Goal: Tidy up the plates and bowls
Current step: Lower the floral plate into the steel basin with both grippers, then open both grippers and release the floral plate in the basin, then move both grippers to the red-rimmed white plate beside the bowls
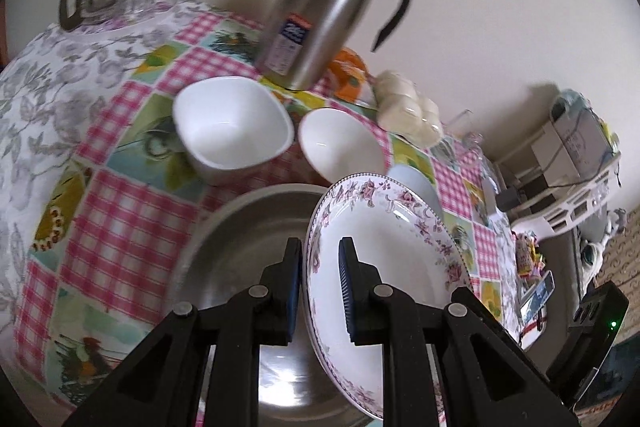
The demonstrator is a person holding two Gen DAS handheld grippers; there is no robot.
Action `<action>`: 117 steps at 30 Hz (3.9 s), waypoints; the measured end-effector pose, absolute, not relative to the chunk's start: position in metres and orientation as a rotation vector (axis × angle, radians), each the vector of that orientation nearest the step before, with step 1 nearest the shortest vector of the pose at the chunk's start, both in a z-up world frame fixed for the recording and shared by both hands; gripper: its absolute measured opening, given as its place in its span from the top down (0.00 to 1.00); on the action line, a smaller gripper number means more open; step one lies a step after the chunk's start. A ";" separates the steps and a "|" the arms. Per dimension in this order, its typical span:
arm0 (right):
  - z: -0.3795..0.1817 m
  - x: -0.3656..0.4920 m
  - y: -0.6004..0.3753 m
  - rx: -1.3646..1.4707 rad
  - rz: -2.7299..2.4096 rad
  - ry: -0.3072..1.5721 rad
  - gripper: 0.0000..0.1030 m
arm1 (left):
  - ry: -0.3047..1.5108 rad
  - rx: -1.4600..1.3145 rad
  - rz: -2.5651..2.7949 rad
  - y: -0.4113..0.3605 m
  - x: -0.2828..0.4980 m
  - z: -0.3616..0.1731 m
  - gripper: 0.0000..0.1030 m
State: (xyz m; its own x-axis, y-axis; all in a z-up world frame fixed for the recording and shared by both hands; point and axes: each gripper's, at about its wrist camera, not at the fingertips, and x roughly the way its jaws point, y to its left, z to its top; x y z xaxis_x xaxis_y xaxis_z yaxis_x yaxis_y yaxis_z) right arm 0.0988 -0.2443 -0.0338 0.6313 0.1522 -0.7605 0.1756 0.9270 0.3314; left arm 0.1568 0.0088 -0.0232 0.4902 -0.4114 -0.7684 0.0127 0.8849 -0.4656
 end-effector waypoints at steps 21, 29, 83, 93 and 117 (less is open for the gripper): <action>-0.073 0.114 -0.211 0.335 -0.014 1.028 0.83 | 1.166 -0.401 -0.165 0.026 0.163 -0.063 0.82; -0.084 0.118 -0.214 0.336 -0.026 1.062 0.83 | 1.222 -0.375 -0.143 0.020 0.166 -0.077 0.82; -0.054 0.113 -0.213 0.248 -0.061 0.989 0.62 | 1.167 -0.249 -0.043 0.009 0.158 -0.040 0.42; -0.055 0.113 -0.207 0.221 -0.069 0.978 0.29 | 1.125 -0.218 0.038 0.021 0.160 -0.038 0.16; -0.067 0.118 -0.206 0.247 -0.084 0.967 0.04 | 1.088 -0.358 0.285 0.086 0.180 -0.057 0.15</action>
